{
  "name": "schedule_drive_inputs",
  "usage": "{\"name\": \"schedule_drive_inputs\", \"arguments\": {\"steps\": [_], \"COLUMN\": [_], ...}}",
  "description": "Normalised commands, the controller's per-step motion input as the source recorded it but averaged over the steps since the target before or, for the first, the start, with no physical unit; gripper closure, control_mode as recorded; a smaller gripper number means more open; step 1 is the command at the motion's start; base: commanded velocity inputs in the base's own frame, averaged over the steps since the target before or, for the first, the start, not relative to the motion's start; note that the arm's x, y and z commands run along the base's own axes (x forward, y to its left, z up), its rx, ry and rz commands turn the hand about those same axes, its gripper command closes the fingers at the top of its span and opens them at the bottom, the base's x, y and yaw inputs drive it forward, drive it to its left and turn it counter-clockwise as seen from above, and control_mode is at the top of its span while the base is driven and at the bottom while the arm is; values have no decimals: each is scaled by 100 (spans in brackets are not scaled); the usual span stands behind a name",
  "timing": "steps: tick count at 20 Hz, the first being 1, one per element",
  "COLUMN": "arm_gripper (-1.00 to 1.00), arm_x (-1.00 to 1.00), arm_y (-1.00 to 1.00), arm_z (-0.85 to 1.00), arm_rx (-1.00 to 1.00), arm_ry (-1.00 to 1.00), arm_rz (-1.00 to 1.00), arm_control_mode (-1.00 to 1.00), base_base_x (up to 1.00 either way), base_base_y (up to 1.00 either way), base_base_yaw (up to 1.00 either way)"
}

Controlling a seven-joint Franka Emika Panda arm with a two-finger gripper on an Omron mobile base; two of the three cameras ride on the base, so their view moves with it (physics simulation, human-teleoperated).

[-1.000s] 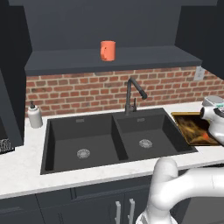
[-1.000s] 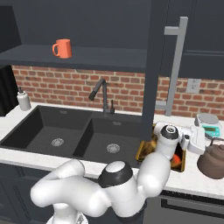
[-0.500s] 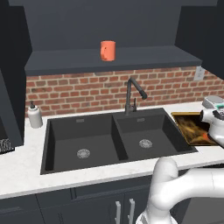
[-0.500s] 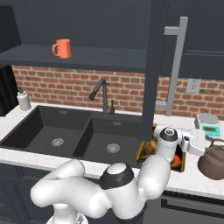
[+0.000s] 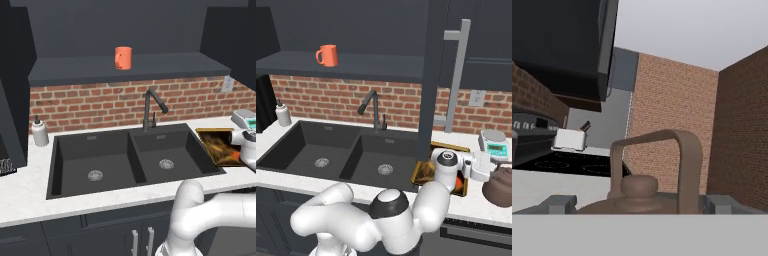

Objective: Pick the kettle from the counter and place it on the tray. Then pick the mug from the cabinet and place it on the tray. Then close the cabinet doors.

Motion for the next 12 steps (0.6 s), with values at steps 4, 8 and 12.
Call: {"name": "schedule_drive_inputs", "arguments": {"steps": [4,8,12], "arm_gripper": [-100,-100,-100], "arm_x": [-19,-32,-22], "arm_y": [0,0,0], "arm_z": [-11,-11,-11], "arm_rx": [-3,-4,-5], "arm_ry": [0,0,0], "arm_rz": [0,0,0], "arm_control_mode": [-100,-100,-100], "base_base_x": [0,0,0], "base_base_y": [0,0,0], "base_base_yaw": [0,0,0]}}
